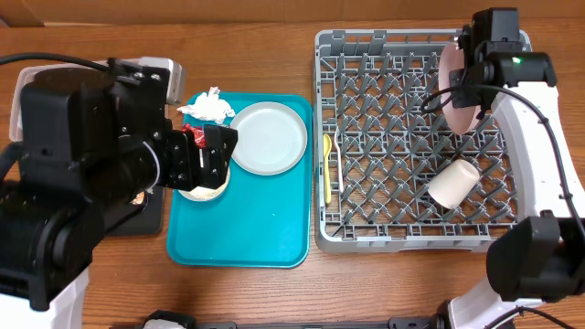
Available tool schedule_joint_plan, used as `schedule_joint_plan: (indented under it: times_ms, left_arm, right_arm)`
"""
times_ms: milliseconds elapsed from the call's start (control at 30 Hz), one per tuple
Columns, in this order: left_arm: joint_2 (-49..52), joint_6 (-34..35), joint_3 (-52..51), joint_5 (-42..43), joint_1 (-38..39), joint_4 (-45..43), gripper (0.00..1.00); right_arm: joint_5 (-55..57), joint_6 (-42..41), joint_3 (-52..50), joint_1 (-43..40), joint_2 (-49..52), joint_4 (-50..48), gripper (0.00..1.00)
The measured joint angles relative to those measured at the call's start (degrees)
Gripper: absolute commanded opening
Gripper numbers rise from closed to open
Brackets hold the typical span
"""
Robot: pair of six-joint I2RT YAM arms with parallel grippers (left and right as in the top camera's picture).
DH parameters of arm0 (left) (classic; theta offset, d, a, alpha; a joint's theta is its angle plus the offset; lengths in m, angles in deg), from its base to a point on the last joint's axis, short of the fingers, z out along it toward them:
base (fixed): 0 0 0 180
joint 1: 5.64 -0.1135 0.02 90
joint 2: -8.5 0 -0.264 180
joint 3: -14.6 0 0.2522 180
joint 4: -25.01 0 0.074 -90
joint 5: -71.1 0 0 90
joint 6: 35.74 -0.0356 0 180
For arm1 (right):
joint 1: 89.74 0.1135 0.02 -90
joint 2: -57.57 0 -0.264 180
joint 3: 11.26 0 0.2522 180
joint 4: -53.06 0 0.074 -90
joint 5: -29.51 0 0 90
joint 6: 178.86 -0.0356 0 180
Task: Sort waste into correct bins and load items into the dishwasher rack
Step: 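Stand the plate upright in the rack's back right slots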
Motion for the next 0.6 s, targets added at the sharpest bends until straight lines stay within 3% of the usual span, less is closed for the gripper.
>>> schedule_joint_plan:
  times_ms: [67,167,233,500,600]
  left_arm:
    - [0.3,0.0,0.0,-0.1,0.0,0.0,1.0]
    - [0.1,0.0,0.0,-0.9,0.0,0.1,1.0]
    - [-0.7,0.0,0.0,-2.6,0.0,0.0,1.0]
    - [-13.2,3.7,2.0,-14.5,0.0,-0.6,1.0]
    - [-18.7,4.5,3.3,-17.2,0.0,-1.4,1.0]
  right_arm:
    - [-0.1,0.0,0.0,0.0,0.5,0.2,0.16]
    - [-0.2,0.0,0.0,0.0,0.5,1.1,0.43]
    - [-0.1,-0.4,0.0,0.0,0.5,1.4,0.54]
    - [1.4,-6.1,0.0,0.0,-0.3,2.8,0.55]
    - [0.9,-7.7,0.5,0.2,-3.5,3.7,0.63]
